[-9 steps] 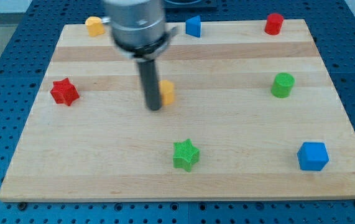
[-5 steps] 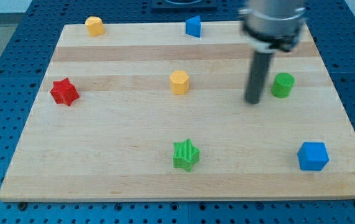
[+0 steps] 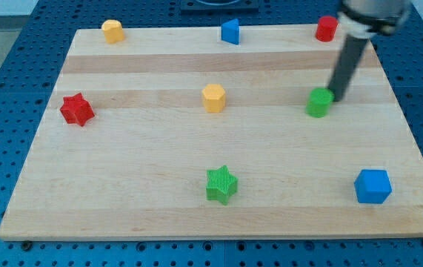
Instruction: Slide the green circle into the hexagon
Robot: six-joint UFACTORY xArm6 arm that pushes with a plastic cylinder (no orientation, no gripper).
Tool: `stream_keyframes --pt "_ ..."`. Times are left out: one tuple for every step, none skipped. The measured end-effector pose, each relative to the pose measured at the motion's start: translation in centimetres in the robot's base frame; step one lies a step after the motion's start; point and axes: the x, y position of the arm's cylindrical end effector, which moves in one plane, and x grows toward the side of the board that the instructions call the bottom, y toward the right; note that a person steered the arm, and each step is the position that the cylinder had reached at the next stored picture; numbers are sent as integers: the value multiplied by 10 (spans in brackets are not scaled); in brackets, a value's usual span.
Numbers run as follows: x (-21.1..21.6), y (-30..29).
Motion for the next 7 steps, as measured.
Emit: stream_keyframes --pt "0 -56" --pt "-19 -15" --pt "-15 50" --pt "25 67" --pt "45 27" --pt "45 -36" --pt "30 -98"
